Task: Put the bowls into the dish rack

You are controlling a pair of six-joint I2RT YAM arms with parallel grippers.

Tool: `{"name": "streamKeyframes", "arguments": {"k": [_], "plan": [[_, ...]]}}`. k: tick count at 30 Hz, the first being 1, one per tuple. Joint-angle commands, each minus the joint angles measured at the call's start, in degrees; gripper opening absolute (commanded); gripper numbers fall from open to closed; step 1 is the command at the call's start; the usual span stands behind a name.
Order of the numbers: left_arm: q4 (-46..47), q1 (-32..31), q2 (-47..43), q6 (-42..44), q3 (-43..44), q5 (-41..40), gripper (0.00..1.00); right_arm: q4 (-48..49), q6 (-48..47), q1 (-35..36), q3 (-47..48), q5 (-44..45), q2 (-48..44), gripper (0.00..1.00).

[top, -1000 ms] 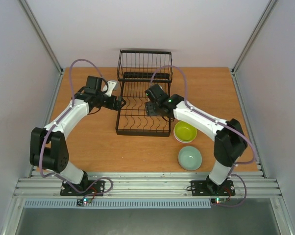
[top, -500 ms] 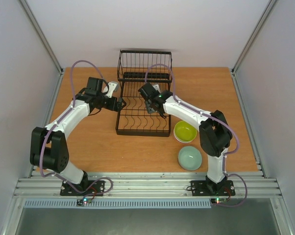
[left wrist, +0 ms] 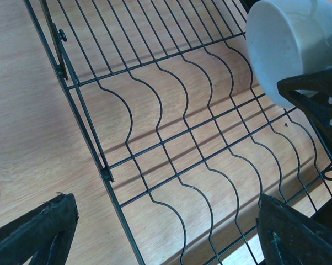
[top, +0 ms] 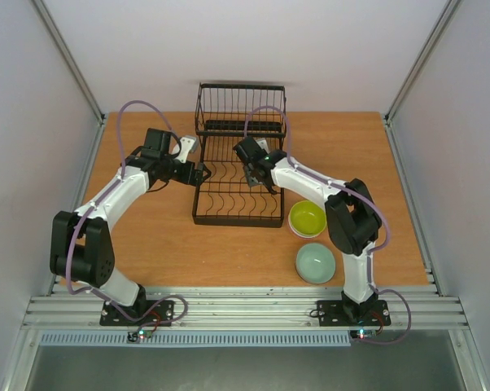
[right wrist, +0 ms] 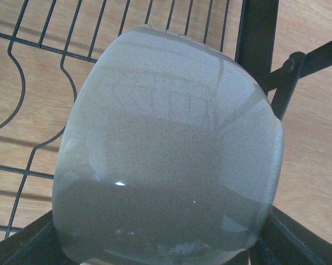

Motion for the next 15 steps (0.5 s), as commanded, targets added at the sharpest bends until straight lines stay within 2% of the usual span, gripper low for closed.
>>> {"name": "streamKeyframes", "arguments": {"k": [1,5,8,11,15], "plan": [[1.17,0.03,1.10,0.90,0.47,0.89,0.88,3.02,-0.06,-1.74,0.05,1.20,1.51,0.01],[1.12,0.10,1.52,0.98,0.55,0.97,0.89,3.14,0.18,-2.41,0.01,0.21,2.16,0.02],[1.12,0.03,2.11,0.98,0.71,1.29,0.89,2.84,0.34,-2.70,0.01,0.30,2.83,0.07],[0.85,0.03,2.72,1.04,1.06,1.65,0.88,2.60,0.66,-2.92,-0.14,0.87,3.29,0.20],[0.47,0.03,3.01,1.06,1.31,2.17,0.88,2.59,1.00,-3.08,-0.78,1.72,3.07,0.55]]}}
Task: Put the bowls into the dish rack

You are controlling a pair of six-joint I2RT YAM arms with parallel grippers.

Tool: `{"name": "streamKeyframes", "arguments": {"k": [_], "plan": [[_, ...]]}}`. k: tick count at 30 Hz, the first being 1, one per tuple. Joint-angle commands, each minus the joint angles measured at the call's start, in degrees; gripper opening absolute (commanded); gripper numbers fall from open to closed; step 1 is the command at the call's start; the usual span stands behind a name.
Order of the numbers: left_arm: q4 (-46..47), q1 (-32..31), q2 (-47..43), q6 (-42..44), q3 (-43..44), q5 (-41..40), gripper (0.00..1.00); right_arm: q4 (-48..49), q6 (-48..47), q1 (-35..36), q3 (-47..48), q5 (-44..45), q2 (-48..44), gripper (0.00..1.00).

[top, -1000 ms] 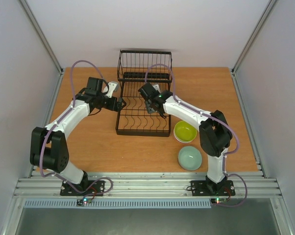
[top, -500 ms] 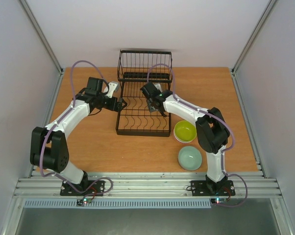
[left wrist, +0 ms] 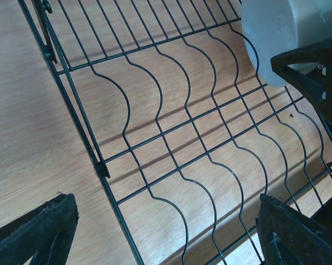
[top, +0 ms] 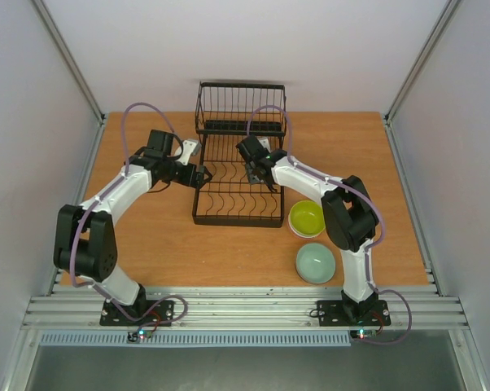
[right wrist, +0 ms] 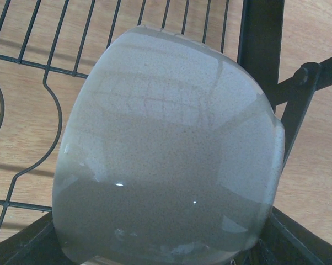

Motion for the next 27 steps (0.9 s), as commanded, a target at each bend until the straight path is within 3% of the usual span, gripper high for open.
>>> {"name": "streamKeyframes", "arguments": {"k": [1,3,4,5,12,20,24,27], "plan": [[0.66,0.03,0.61,0.61,1.27,1.50,0.88,-1.16,1.07,-0.94,-1.07,3.39,0.11,0.62],[0.66,0.05,0.44,0.61,1.22,1.54,0.88,-0.18,1.19,-0.94,-2.29,3.96,-1.11,0.78],[0.63,0.05,0.26,0.65,1.26,1.51,0.88,0.69,1.03,-0.94,-3.25,4.09,-1.99,0.94],[0.64,0.04,0.15,0.59,1.19,1.50,0.88,1.86,0.61,-0.94,-4.30,3.87,-3.00,0.98],[0.17,0.03,0.10,0.60,1.30,1.42,0.89,8.15,-1.30,-0.85,-10.32,1.10,-11.17,0.99],[-0.07,0.06,-0.61,0.86,1.13,1.58,0.89,7.30,1.20,0.77,-15.53,-2.00,-24.13,0.99],[-0.46,0.03,-1.08,0.87,1.01,2.02,0.88,1.02,5.17,2.64,-18.33,-0.14,-30.32,0.97],[-0.32,0.03,-1.65,0.95,0.68,2.48,0.88,-8.55,11.81,4.00,-19.75,4.86,-33.63,0.86]]}}
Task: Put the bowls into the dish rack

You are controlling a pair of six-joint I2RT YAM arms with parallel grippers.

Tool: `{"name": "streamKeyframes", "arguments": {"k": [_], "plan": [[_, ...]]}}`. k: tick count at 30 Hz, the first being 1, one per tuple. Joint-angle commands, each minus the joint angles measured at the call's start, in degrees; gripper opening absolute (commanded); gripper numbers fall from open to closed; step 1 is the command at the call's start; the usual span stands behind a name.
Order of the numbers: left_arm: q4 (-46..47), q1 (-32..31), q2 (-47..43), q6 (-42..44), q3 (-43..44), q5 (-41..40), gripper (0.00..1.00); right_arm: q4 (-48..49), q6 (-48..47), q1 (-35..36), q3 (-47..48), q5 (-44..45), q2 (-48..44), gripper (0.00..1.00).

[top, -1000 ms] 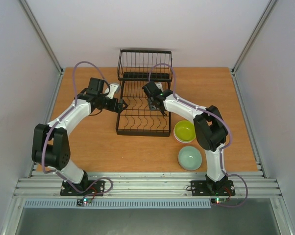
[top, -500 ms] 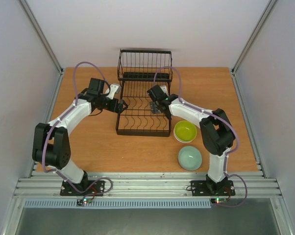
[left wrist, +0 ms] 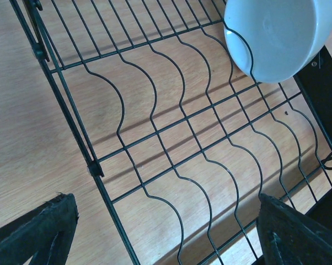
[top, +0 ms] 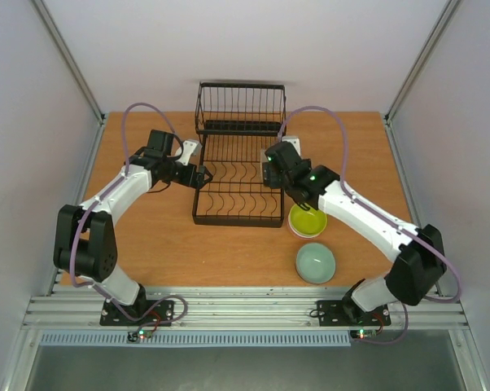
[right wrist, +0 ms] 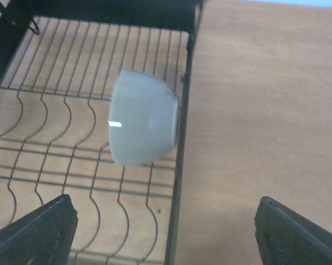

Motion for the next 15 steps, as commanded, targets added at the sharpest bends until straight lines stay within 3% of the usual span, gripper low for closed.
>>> {"name": "streamKeyframes", "arguments": {"k": [1,3,5,10,15], "plan": [[0.26,0.03,-1.88,0.72,0.64,1.74,0.89,-14.70,11.40,2.17,-3.18,6.30,-4.54,0.80],[0.20,0.12,-1.87,0.70,0.65,2.31,0.88,-19.43,16.13,2.30,-6.02,7.79,-7.73,0.67],[0.24,0.04,-1.66,0.76,0.62,2.72,0.88,-23.30,20.00,2.29,-8.87,8.89,-11.25,0.62],[0.15,0.03,-1.10,0.53,0.69,3.55,0.88,-31.89,25.81,2.24,-12.49,9.21,-16.35,0.55],[0.00,0.04,-0.80,0.43,0.81,3.61,0.88,-31.77,27.21,2.15,-16.75,7.61,-18.69,0.52]]}}
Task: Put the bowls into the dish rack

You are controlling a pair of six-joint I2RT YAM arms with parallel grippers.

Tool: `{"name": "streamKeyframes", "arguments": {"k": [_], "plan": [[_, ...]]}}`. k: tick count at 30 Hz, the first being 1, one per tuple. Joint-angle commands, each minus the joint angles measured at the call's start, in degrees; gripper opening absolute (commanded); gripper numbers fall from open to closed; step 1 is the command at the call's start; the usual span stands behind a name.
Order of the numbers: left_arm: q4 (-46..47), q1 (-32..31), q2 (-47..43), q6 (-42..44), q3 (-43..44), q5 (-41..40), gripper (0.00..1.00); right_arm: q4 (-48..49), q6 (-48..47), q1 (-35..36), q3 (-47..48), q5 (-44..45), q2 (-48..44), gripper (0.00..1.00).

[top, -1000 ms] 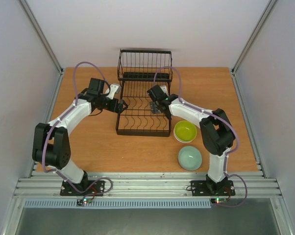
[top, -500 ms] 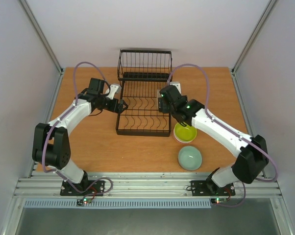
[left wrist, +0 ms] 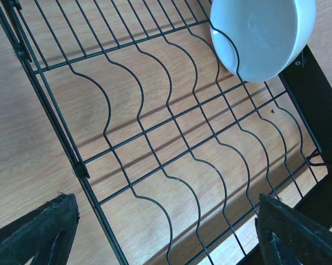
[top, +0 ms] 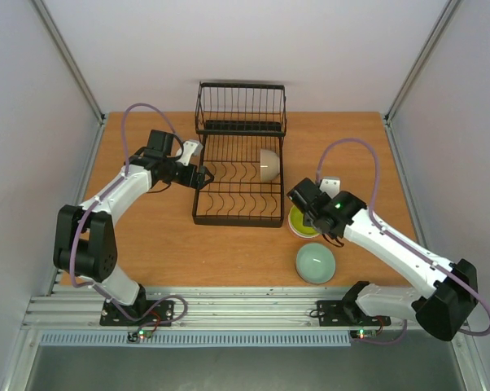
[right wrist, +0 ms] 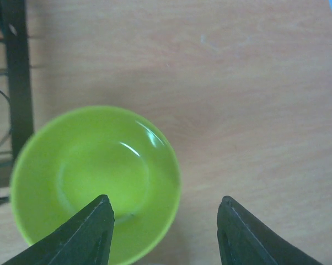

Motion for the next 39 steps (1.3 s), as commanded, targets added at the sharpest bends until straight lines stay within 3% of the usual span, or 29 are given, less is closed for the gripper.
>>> {"name": "streamKeyframes", "arguments": {"k": [1,13,21,26,31,35,39], "plan": [[0.17,0.06,-0.68,0.43,0.82,1.13,0.88,-2.63,4.36,-0.24,-3.55,0.09,-1.61,0.51],[-0.07,0.00,-0.18,0.43,0.82,1.13,0.88,9.36,-0.99,-10.85,-13.19,-13.16,-5.44,0.46],[-0.39,0.00,0.47,0.52,0.91,0.90,0.87,15.35,-2.74,-13.74,-15.96,-18.01,-5.31,0.44],[-0.44,-0.03,0.47,0.60,1.00,0.67,0.87,17.44,-3.17,-14.55,-16.50,-19.37,-4.25,0.33],[-0.49,0.02,0.46,0.52,0.99,0.68,0.87,18.04,-3.32,-14.91,-16.79,-19.56,-3.83,0.30],[-0.48,0.04,0.43,0.52,0.98,0.73,0.87,18.18,-3.42,-15.10,-17.07,-19.66,-3.56,0.20],[-0.54,0.04,0.40,0.52,0.98,0.63,0.87,17.79,-3.29,-15.22,-17.13,-19.49,-3.84,0.02]]}}
